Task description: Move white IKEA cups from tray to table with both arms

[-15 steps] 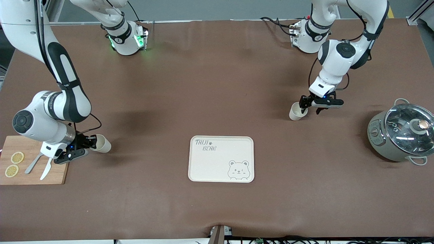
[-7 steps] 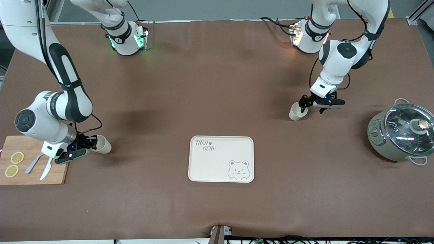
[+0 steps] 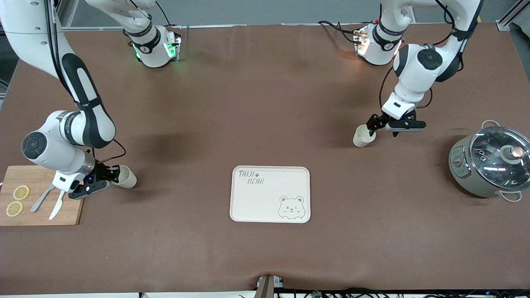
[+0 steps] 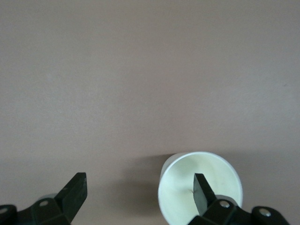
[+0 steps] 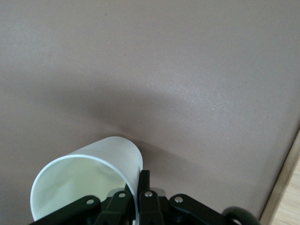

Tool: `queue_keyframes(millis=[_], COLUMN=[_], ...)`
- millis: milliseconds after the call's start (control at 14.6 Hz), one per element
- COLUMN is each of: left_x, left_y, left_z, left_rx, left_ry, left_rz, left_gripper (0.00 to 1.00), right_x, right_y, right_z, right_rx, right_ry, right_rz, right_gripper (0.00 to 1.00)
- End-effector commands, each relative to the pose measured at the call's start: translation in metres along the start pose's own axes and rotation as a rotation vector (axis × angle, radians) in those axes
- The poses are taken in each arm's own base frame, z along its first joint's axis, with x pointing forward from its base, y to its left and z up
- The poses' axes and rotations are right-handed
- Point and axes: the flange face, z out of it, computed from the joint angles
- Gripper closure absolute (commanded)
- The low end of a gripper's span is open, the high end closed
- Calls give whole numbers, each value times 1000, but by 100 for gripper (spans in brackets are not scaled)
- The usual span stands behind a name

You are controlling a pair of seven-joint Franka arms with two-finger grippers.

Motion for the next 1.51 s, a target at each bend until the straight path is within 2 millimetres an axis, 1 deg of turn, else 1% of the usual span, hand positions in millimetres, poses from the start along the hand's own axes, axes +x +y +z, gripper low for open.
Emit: queue_keyframes(millis=[0,206,274,343,411,480,617,754,891,960,1028,1097,1165,1302,1371,1440], left_x=[35,76,86,94,104,114,131,144,158,164,168,172,175,180,181,183], left_y=[17,26,29,30,31,33,34,35,27,27,28,28,26,20,17,15], left_z=[-28,-63,-73,-82,-92,-100,-117,-133,-157,-170,-183,-198,-214,-237,-248,-258], left_rx=[17,31,30,29,27,24,23,25,38,44,50,56,62,68,59,54], left_ry=[-50,-88,-78,-69,-58,-51,-39,-43,-54,-70,-91,-113,-139,-176,-177,-166], left_rz=[-23,-48,-65,-68,-71,-73,-74,-73,-80,-68,-57,-51,-39,-11,-5,-6], left_gripper=[0,0,0,0,0,0,0,0,0,0,0,0,0,0,0,0], right_x=[-8,-8,-7,-7,-8,-7,-5,2,17,27,37,46,52,59,61,61], right_y=[-1,0,-1,-1,-1,-1,0,2,4,6,10,14,16,17,14,7], right_z=[5,4,4,3,2,1,-4,-17,-50,-69,-96,-126,-152,-195,-220,-250], right_rx=[0,0,-1,2,4,3,4,16,42,61,74,85,98,88,64,54], right_ry=[12,13,14,10,6,9,11,-3,-29,-52,-78,-94,-119,-147,-168,-178], right_rz=[-15,-13,-15,-15,-15,-14,-22,-52,-56,-58,-67,-71,-56,27,53,85], right_gripper=[100,100,86,52,24,0,0,0,0,0,0,0,0,0,0,0])
